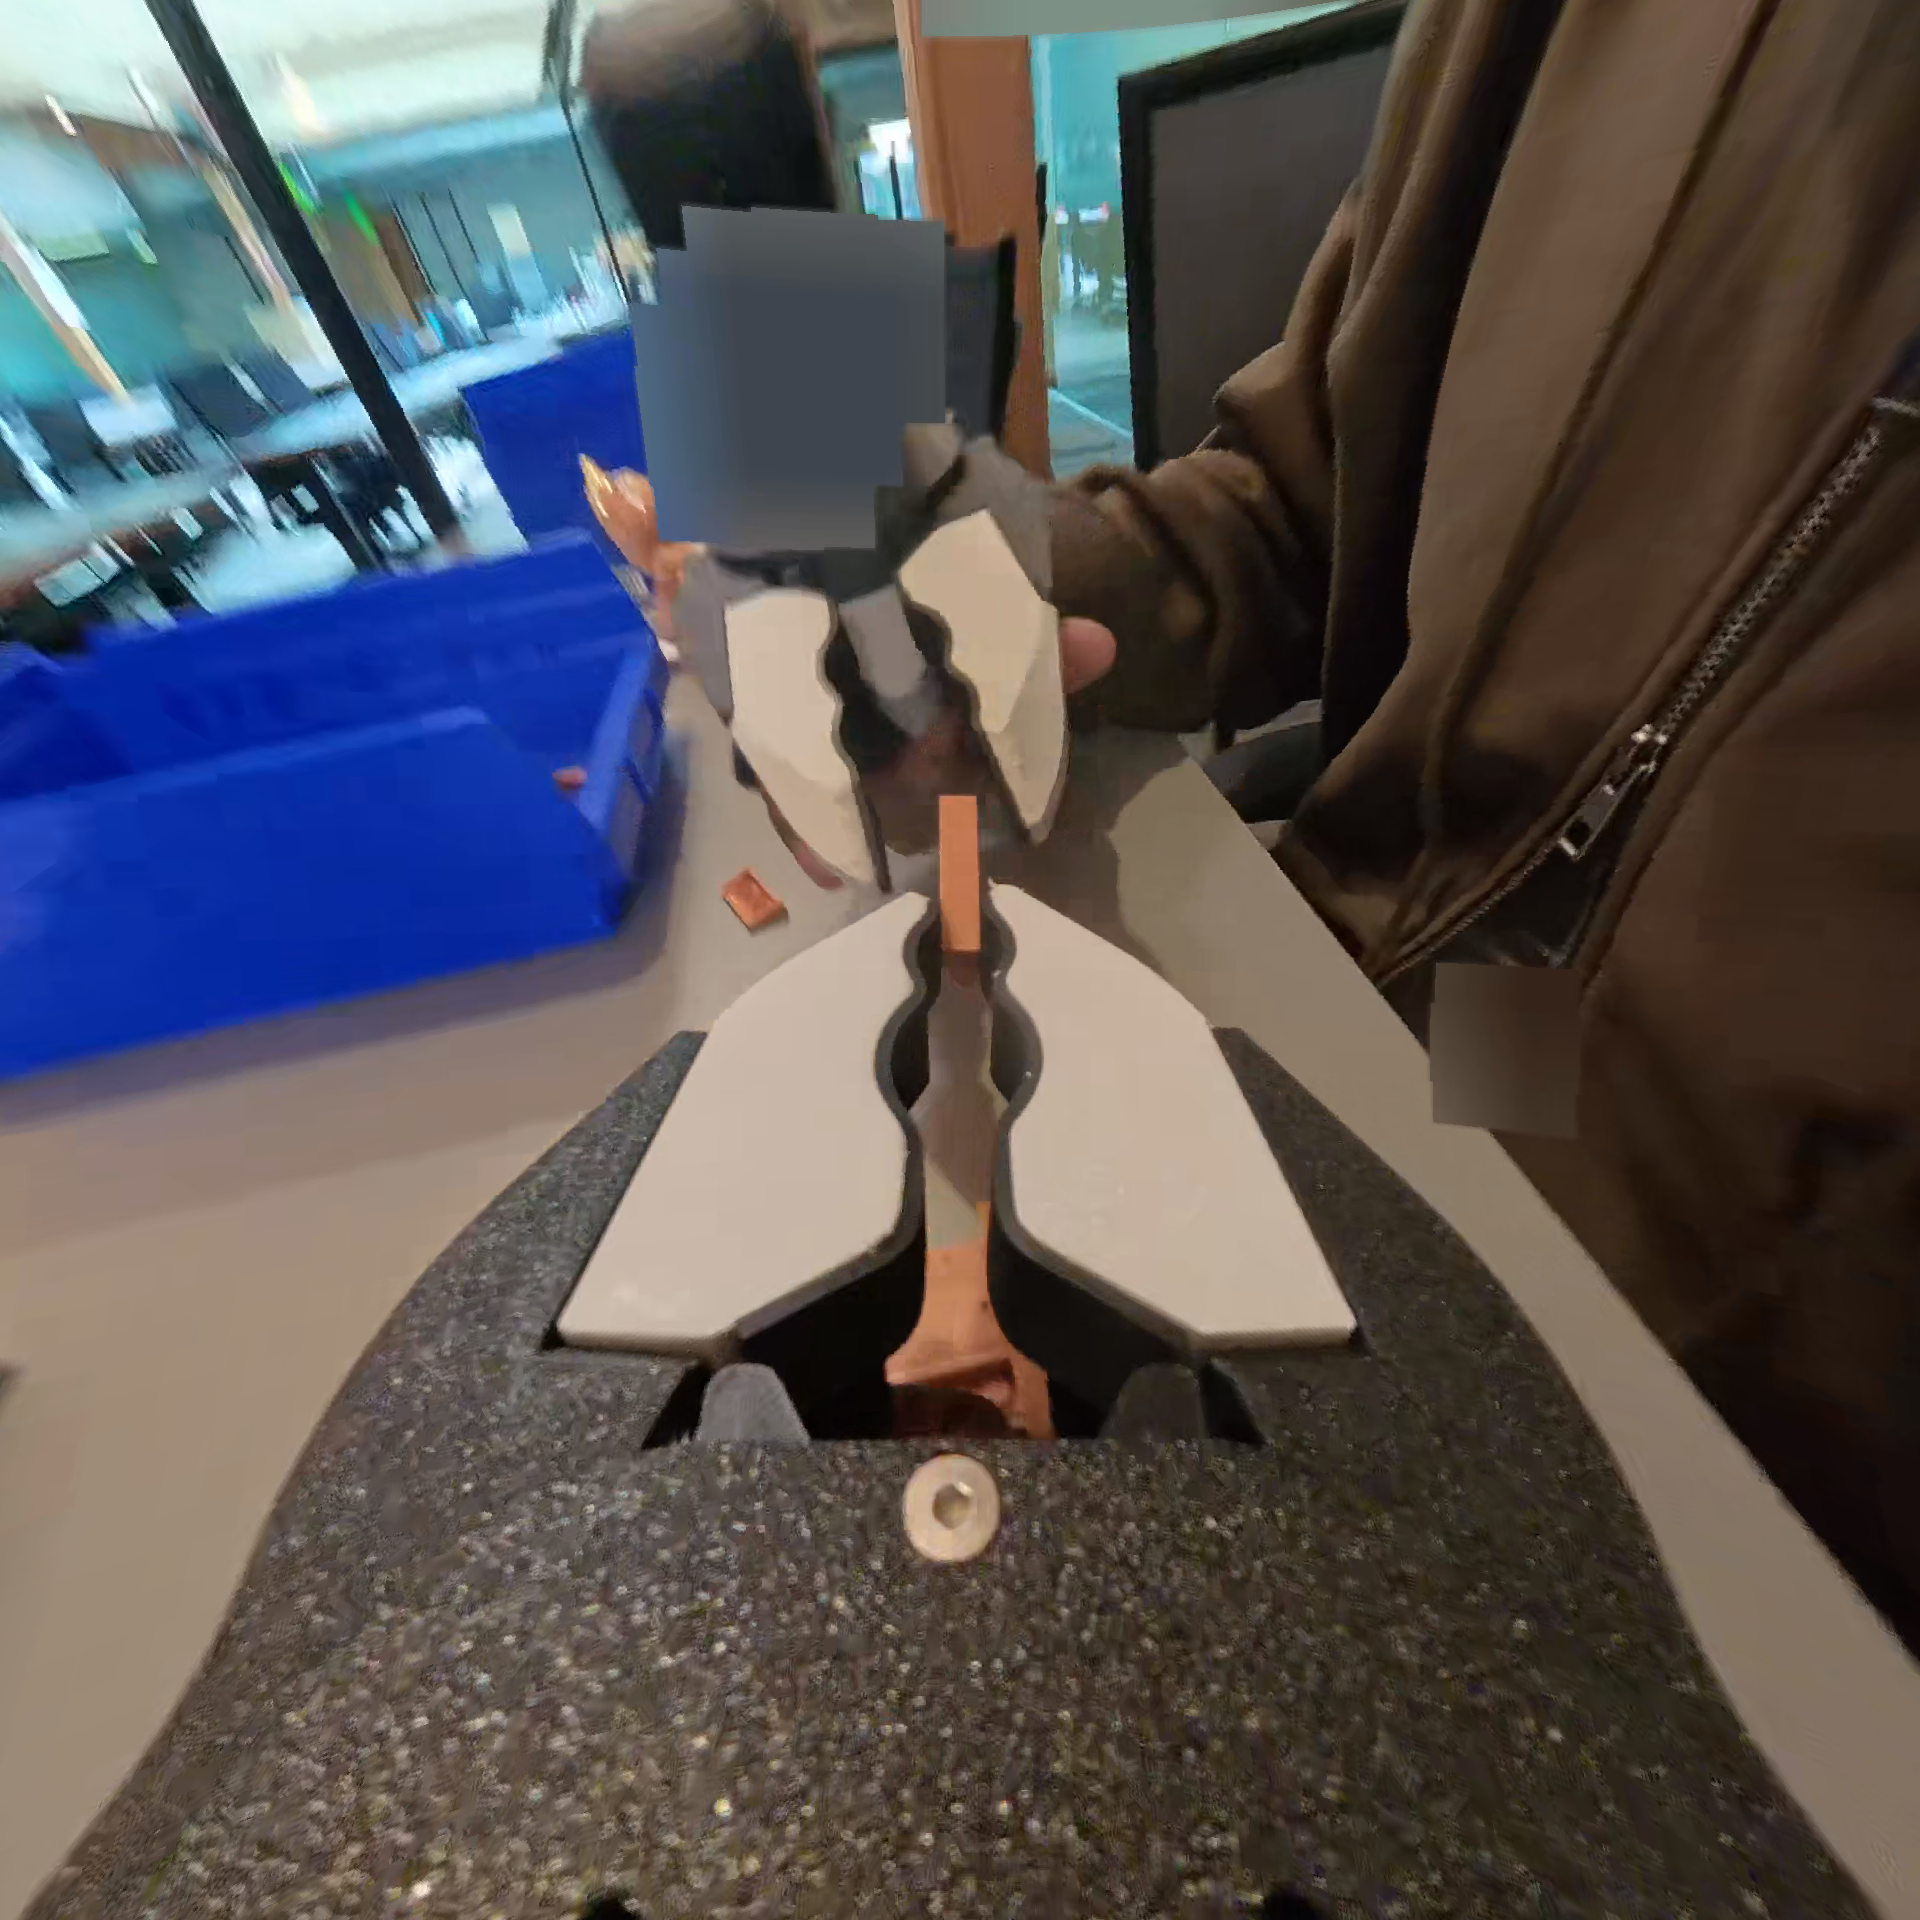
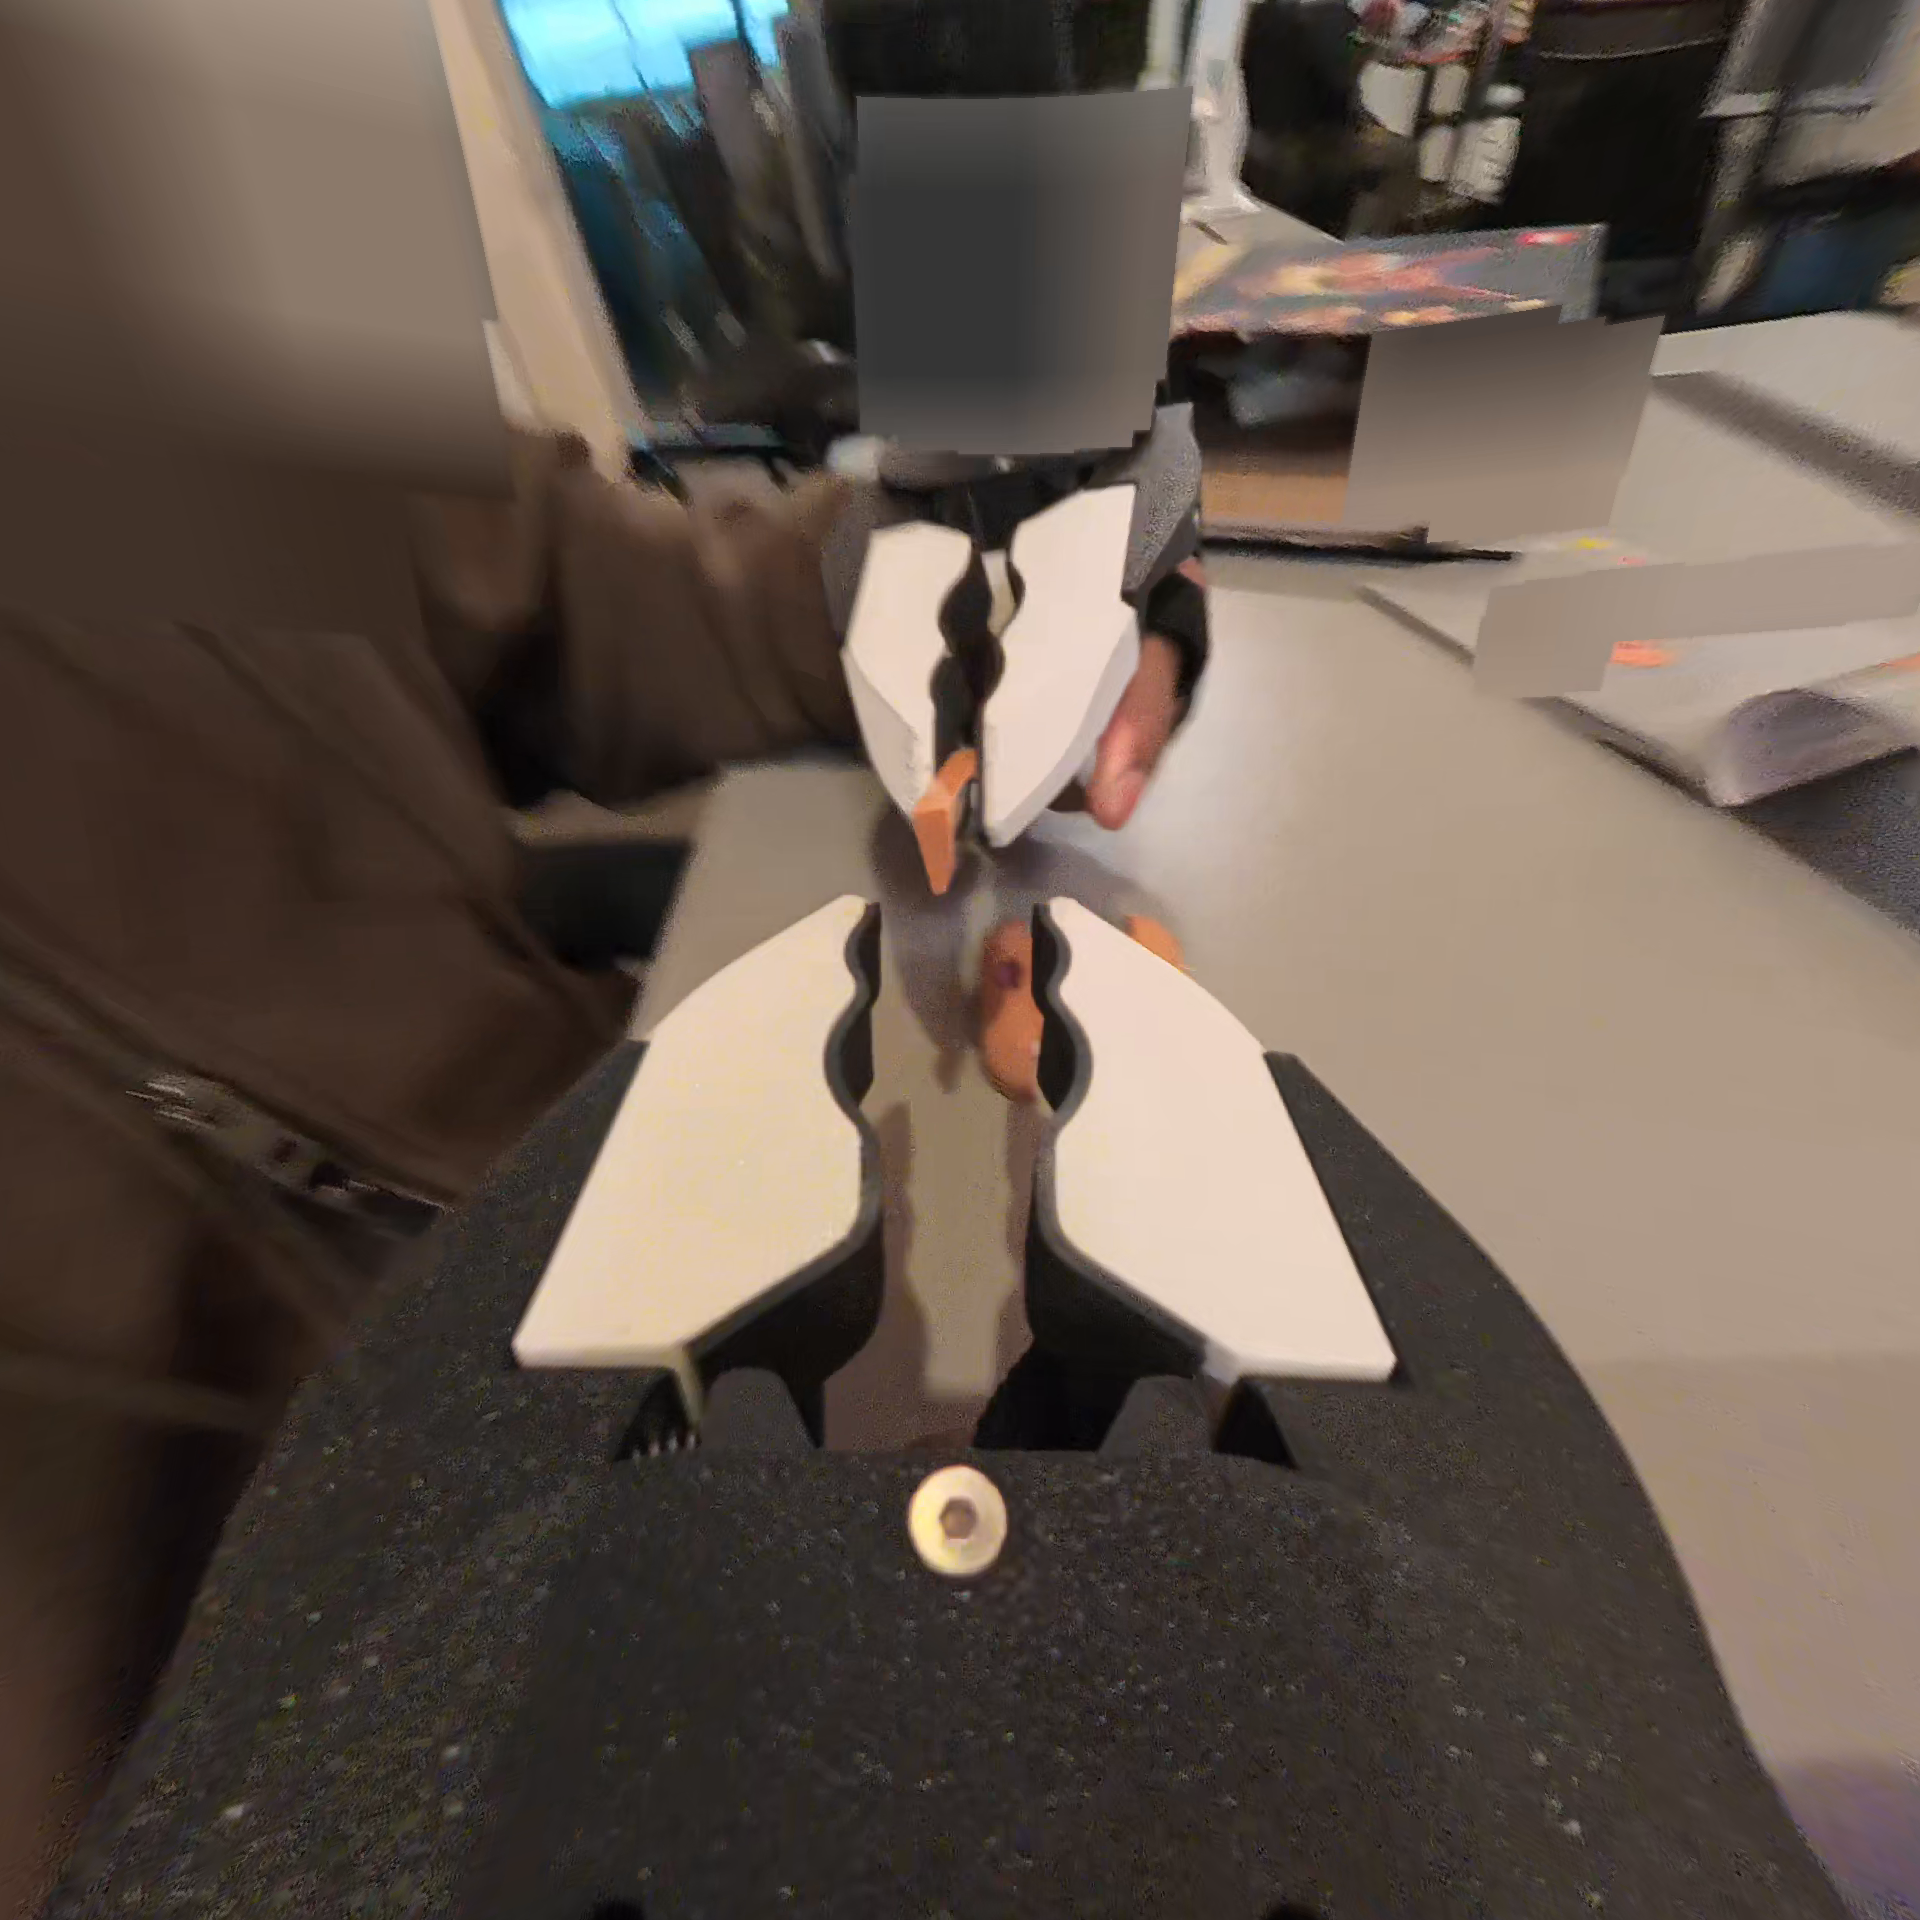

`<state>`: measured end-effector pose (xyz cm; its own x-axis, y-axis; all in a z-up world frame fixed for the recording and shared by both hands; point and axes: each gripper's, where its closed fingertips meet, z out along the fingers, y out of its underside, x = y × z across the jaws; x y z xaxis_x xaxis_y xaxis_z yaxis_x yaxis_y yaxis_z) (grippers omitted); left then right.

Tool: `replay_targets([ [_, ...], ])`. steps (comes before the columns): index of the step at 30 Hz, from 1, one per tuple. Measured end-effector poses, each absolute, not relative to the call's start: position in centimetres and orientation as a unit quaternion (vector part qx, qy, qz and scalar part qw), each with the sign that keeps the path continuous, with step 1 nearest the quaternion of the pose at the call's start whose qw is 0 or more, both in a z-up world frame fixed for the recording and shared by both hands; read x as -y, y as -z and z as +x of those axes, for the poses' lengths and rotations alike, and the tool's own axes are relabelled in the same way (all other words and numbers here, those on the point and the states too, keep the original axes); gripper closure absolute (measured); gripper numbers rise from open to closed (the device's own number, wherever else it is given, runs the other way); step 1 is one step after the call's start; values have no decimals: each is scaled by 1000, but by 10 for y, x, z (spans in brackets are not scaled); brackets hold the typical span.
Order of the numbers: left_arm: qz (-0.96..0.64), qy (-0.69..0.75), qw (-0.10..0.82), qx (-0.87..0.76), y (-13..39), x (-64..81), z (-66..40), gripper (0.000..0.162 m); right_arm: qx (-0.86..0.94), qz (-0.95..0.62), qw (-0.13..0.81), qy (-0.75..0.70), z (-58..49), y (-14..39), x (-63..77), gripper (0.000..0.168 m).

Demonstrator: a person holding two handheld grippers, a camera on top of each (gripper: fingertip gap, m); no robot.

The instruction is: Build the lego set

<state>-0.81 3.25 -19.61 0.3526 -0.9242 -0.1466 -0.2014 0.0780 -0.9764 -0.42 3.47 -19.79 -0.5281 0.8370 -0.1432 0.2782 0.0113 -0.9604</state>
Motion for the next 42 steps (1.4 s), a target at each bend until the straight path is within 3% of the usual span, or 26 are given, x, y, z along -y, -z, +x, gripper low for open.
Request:
replay_targets([
  [11, -458, 205, 667, -550, 172, -20, 16, 156, 575, -370, 40, -728, 9, 175, -3, 120],
  [24, -406, 193, 668, -593, 169, -11, 44, 156, 537, -309, -39, -784, 29, 162, 8, 128],
  [32, -441, 165, 680, -562, 174, -27, 35, 153, 540, -348, 34, -766, 18, 167, -4, 131],
  [42, -579, 165, 636, -483, 192, -52, 6, 130, 606, -418, 212, -643, -3, 192, -29, 132],
])
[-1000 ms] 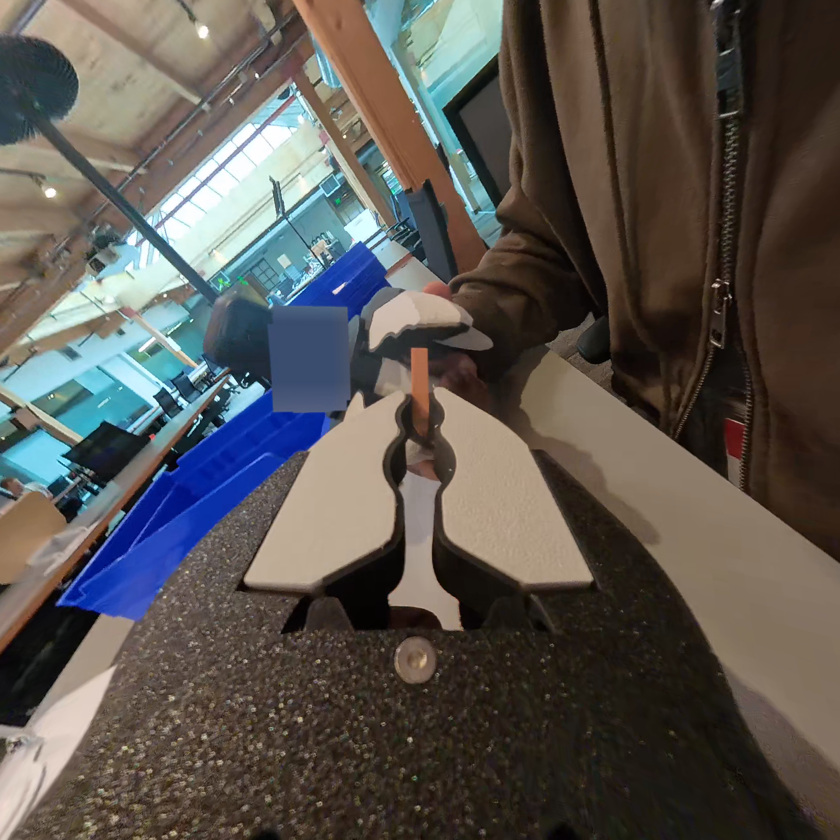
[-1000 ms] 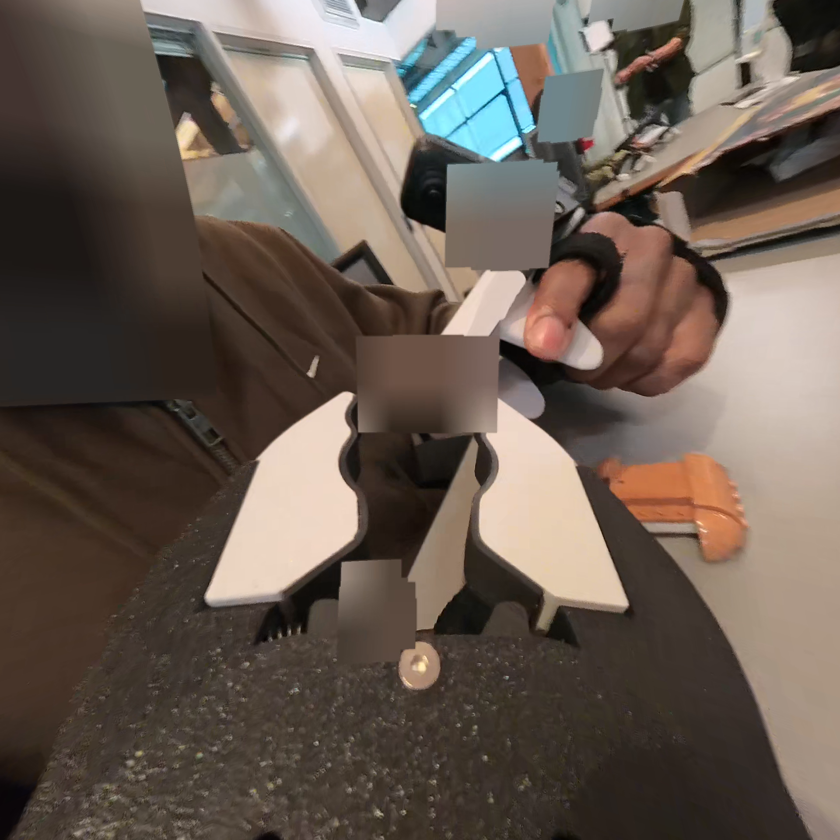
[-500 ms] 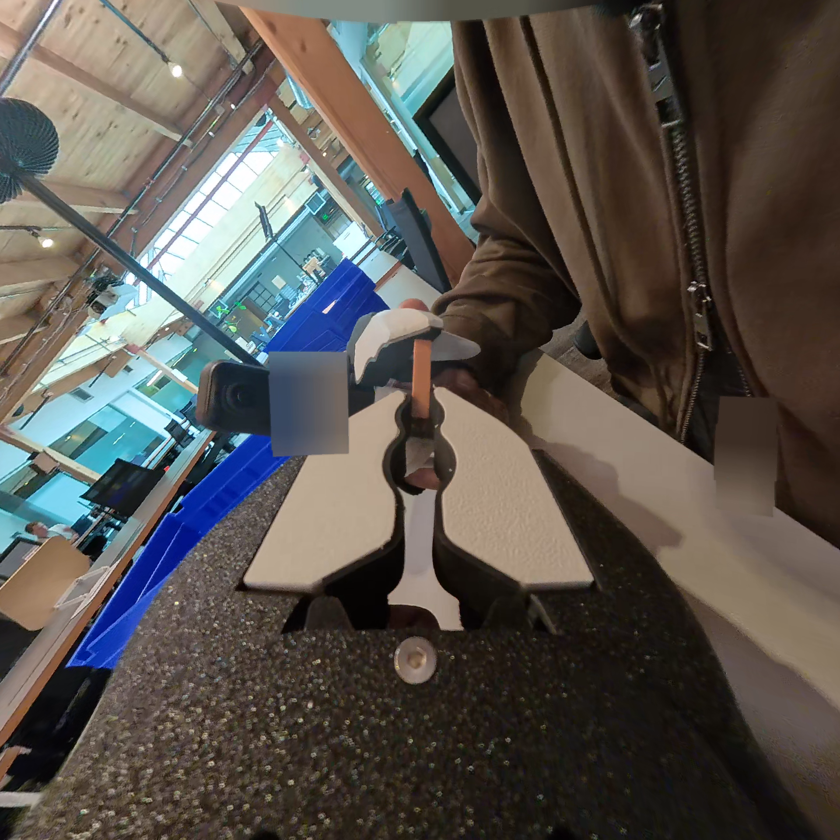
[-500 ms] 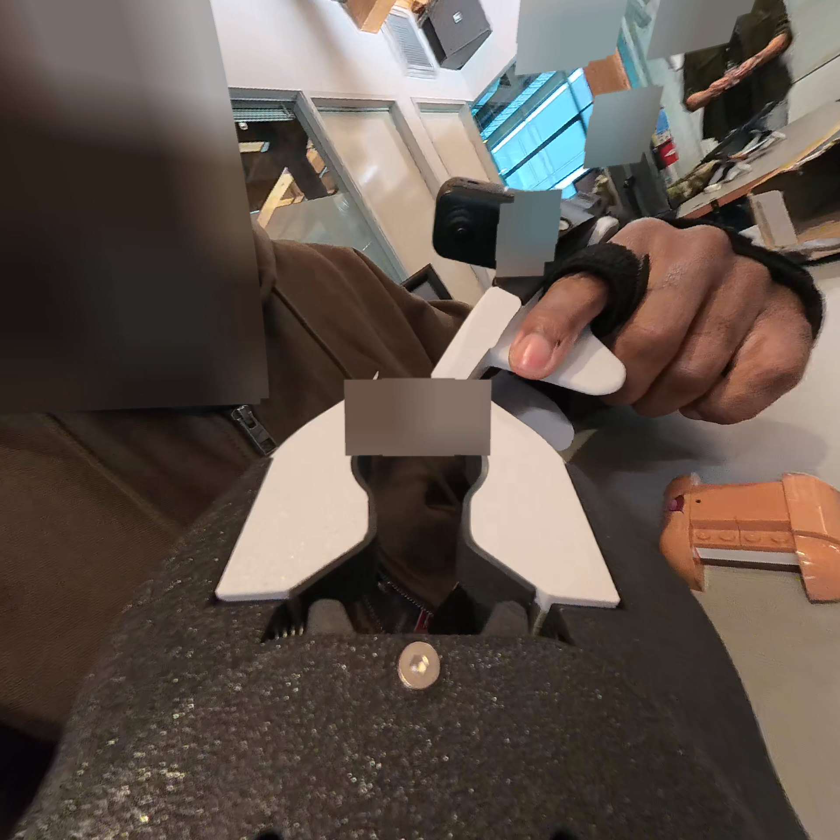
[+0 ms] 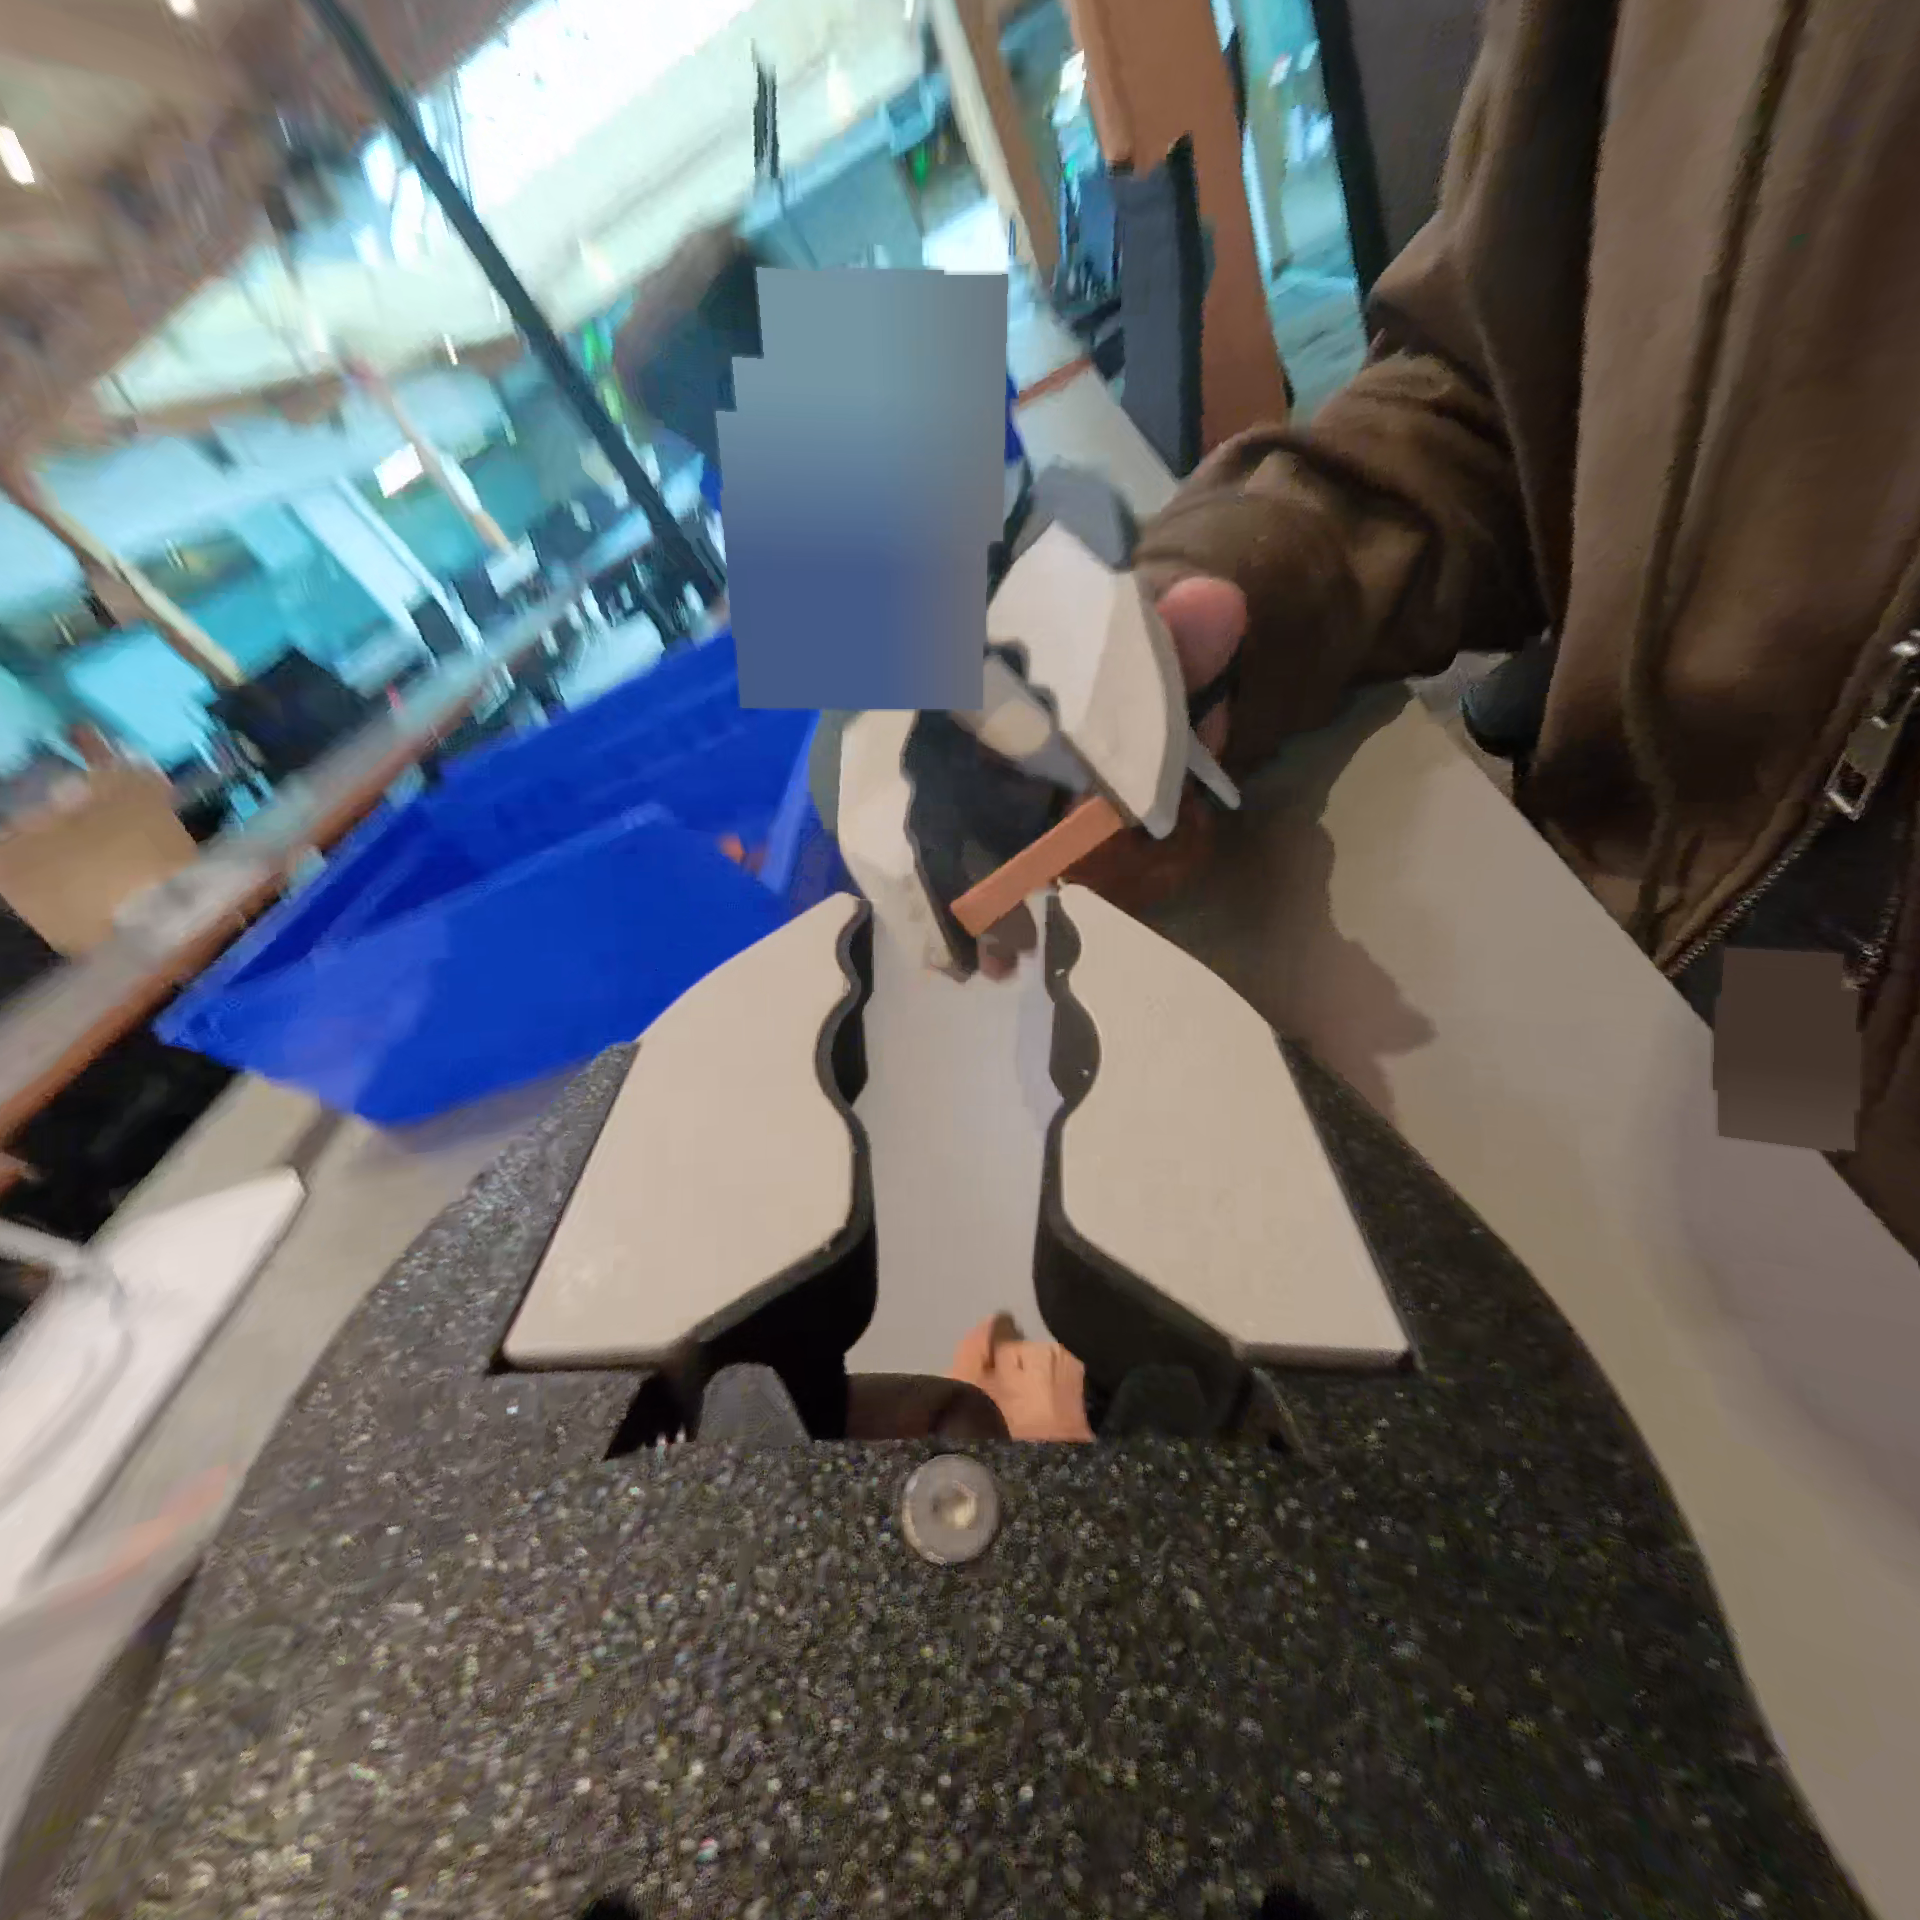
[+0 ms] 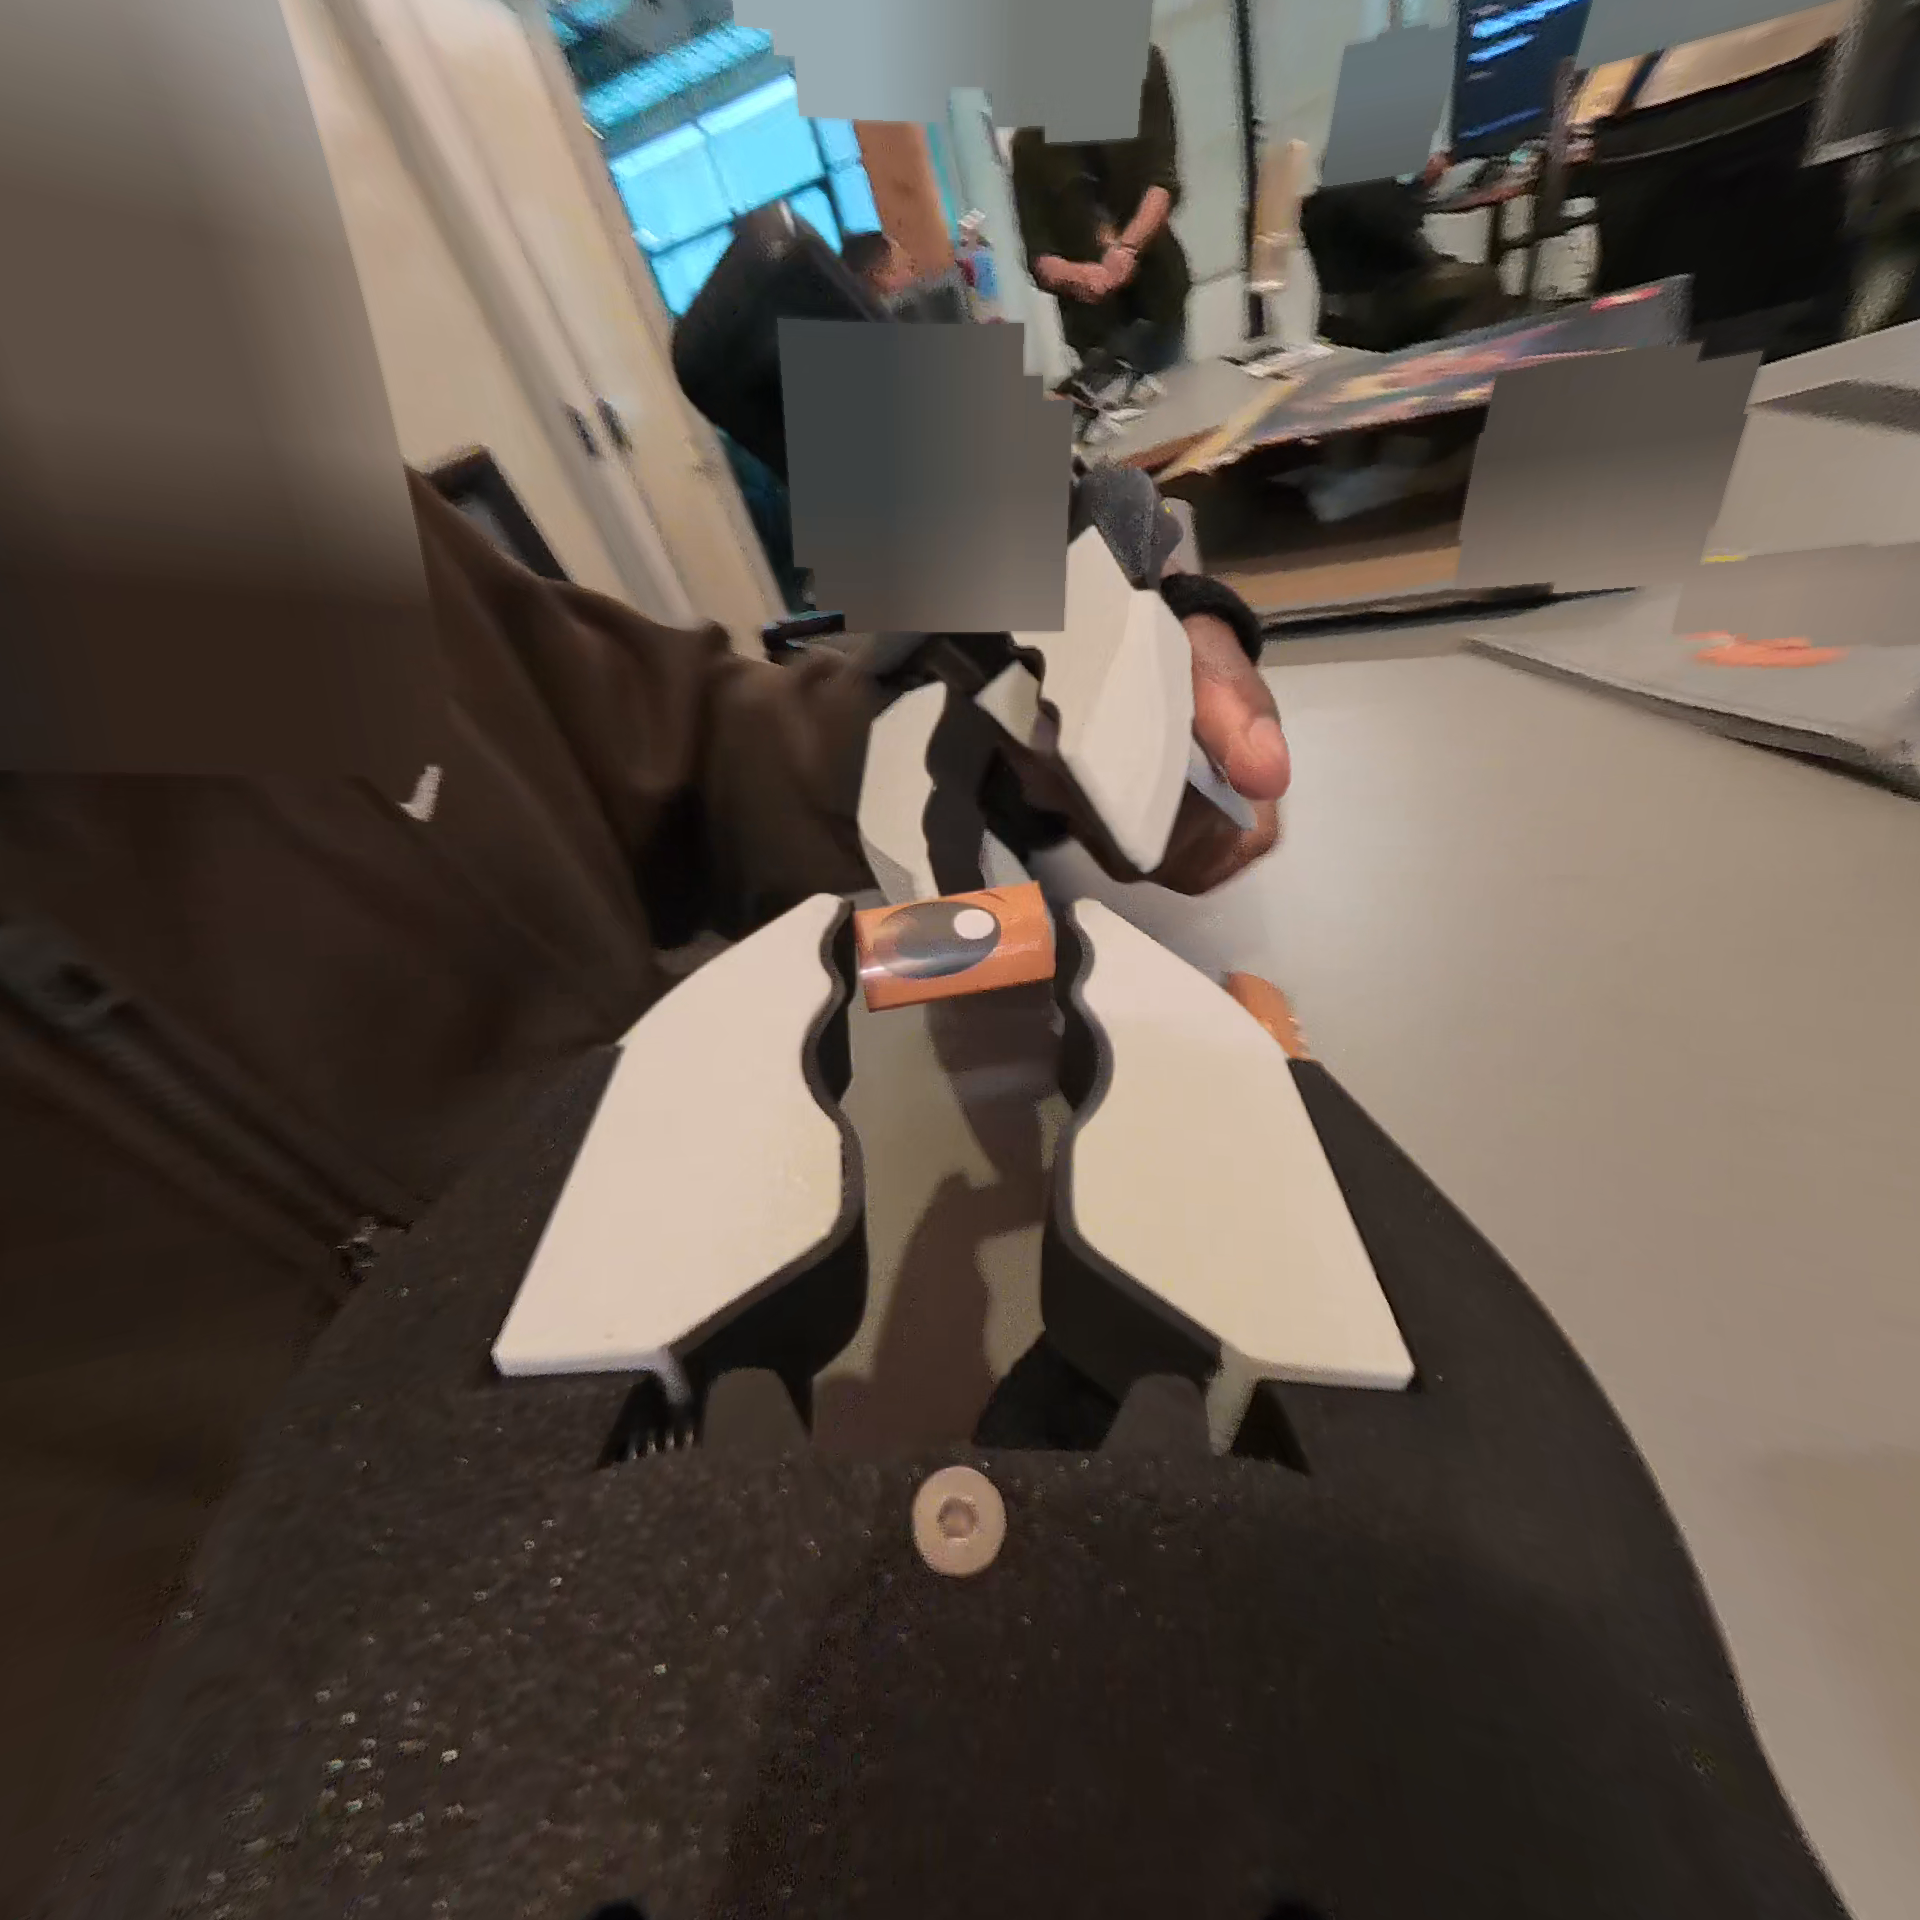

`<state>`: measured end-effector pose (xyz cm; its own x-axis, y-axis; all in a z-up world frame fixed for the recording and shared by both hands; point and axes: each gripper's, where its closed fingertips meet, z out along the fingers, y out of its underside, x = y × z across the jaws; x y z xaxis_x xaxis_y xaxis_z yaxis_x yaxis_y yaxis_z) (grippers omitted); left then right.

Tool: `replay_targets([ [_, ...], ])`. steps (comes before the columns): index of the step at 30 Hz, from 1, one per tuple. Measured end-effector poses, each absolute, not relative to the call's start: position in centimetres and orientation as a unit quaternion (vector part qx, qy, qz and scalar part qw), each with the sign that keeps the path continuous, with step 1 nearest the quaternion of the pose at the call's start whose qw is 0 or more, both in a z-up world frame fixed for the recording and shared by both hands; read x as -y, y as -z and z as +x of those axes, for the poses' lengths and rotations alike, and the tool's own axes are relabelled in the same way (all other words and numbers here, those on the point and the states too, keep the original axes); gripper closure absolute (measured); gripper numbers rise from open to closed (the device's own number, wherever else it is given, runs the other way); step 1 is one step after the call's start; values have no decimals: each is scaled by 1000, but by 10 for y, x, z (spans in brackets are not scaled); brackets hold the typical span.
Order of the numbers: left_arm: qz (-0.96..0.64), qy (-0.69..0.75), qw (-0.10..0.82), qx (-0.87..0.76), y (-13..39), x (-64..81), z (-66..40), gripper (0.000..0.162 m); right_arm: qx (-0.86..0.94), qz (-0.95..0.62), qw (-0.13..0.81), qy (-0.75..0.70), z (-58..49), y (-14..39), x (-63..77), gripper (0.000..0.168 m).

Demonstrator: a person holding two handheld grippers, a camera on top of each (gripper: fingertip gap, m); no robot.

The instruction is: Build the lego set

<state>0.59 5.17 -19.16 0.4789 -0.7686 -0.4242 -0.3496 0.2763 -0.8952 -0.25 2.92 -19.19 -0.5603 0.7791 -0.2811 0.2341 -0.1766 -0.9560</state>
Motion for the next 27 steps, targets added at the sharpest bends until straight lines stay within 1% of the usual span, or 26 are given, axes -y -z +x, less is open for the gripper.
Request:
replay_targets([
  [4, -712, 162, 509, -456, 232, -56, -16, 109, 625, -457, 263, -576, -10, 207, -46, 132],
  [9, -790, 134, 372, -469, 280, -44, -37, 91, 633, -494, 259, -537, -16, 224, -54, 132],
  [13, -813, 120, 315, -475, 298, -40, -45, 80, 650, -500, 258, -511, -17, 234, -53, 131],
  [15, -815, 123, 313, -472, 298, -42, -44, 77, 655, -501, 255, -505, -18, 237, -52, 131],
  [18, -819, 131, 303, -469, 299, -42, -42, 76, 660, -503, 253, -498, -18, 240, -51, 131],
  [20, -826, 153, 291, -458, 302, -39, -40, 80, 661, -506, 251, -495, -18, 241, -52, 131],
  [22, -827, 162, 297, -449, 302, -40, -40, 85, 661, -509, 247, -492, -18, 243, -52, 131],
  [23, -826, 162, 303, -447, 301, -41, -41, 91, 663, -511, 244, -491, -18, 244, -51, 131],
  [27, -829, 169, 325, -422, 300, -44, -37, 92, 672, -515, 235, -478, -19, 248, -49, 131],
])
